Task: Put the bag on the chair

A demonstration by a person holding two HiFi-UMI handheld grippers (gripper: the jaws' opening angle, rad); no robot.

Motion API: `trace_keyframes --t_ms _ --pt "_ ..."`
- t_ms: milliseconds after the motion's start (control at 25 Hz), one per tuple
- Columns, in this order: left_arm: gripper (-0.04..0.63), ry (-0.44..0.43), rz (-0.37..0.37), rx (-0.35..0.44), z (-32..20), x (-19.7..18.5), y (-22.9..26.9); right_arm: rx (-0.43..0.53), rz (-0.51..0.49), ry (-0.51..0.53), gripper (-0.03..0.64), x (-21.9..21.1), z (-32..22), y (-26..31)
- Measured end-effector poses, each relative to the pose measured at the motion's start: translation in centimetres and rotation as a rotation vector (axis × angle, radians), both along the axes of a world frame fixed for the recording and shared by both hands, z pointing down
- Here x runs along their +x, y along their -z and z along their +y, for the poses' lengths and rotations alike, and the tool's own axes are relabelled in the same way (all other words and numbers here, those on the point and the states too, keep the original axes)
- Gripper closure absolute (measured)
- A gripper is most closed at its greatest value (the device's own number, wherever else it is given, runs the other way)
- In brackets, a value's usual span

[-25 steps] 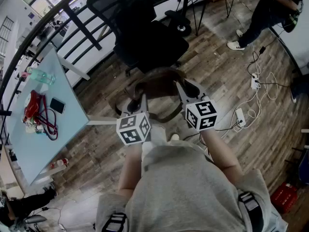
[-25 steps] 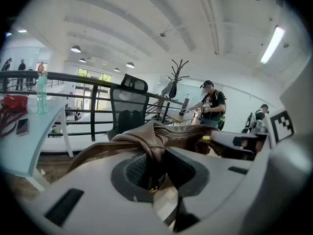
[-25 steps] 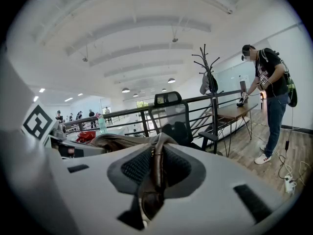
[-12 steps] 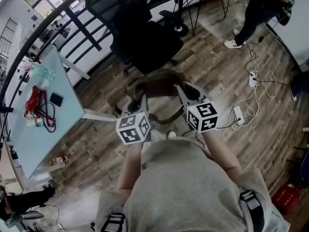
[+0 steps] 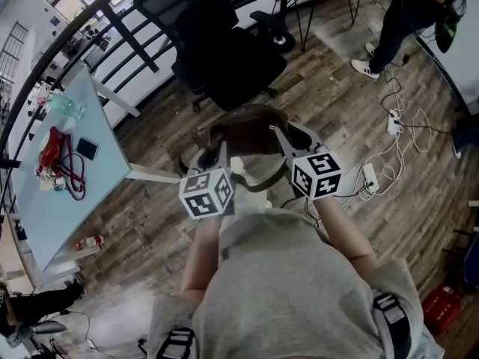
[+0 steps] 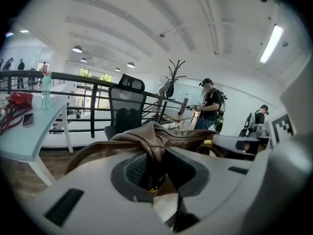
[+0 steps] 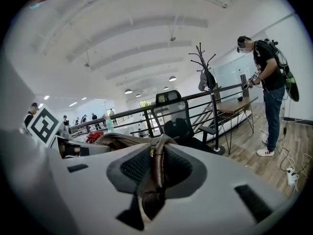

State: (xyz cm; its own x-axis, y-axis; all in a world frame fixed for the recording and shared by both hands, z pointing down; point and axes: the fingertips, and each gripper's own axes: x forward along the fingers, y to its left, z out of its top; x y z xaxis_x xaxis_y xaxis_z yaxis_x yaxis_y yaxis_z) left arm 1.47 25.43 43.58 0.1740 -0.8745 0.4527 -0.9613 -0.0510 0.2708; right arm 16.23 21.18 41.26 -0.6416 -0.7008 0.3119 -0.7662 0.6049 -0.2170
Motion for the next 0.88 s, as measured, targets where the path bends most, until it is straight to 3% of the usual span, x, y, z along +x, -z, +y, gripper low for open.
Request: trace_keyframes --t_ms 360,880 --pt "0.537 0.001 0.014 -0.012 -4.8 -1.7 -1.1 -0.026 0.014 -0.013 0.552 -1.5 -4.6 -1.3" --pt "0.537 -0.01 0.035 -0.014 -16.0 -6.0 -1.4 -0.05 0.025 -0.019 0.552 -5.9 -15.6 -1.8"
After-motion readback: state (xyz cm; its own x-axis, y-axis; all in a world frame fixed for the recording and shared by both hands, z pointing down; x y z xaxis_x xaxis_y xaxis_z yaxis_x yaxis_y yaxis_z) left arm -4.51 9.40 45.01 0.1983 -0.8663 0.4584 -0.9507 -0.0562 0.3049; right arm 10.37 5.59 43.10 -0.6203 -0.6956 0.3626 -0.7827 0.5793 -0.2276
